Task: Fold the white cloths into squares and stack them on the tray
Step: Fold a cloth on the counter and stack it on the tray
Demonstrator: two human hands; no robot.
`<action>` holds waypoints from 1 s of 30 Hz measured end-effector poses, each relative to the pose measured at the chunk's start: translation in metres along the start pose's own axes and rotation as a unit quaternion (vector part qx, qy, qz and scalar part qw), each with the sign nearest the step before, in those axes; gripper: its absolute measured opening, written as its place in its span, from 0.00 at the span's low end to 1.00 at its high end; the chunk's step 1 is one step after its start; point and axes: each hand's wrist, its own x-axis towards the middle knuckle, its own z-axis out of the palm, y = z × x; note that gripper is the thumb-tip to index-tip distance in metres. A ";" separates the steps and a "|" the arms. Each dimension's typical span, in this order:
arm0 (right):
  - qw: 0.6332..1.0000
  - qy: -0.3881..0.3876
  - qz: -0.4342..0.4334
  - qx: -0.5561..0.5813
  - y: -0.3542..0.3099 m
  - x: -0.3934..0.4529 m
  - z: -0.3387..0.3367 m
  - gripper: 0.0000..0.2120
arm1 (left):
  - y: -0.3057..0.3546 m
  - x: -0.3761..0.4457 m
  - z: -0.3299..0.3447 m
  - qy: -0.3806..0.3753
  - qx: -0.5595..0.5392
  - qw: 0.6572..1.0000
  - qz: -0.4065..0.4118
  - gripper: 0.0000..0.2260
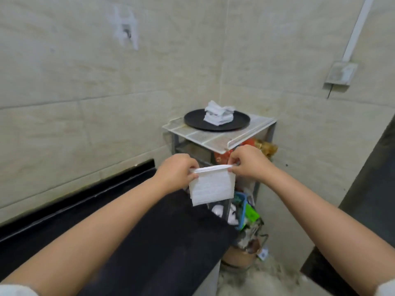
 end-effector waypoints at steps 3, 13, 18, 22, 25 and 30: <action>1.000 0.007 -0.003 -0.014 0.045 0.064 -0.022 0.06 | -0.005 0.080 -0.003 0.005 -0.008 1.000 -0.001 0.11; 0.997 0.015 -0.004 0.071 0.161 0.246 -0.068 0.08 | -0.023 0.291 -0.022 0.029 -0.075 0.993 -0.086 0.10; 0.988 0.017 0.015 0.155 0.205 0.328 -0.068 0.07 | -0.033 0.374 -0.011 0.104 -0.114 0.971 -0.181 0.09; 0.973 0.070 0.003 0.218 0.242 0.405 -0.059 0.08 | -0.036 0.444 -0.002 0.210 -0.085 0.942 -0.248 0.11; 0.963 0.128 -0.040 0.235 0.265 0.460 -0.045 0.08 | -0.041 0.489 0.008 0.266 -0.059 0.921 -0.278 0.11; 0.964 0.062 -0.108 0.236 0.314 0.507 0.023 0.08 | -0.038 0.524 0.060 0.198 -0.017 0.932 -0.303 0.12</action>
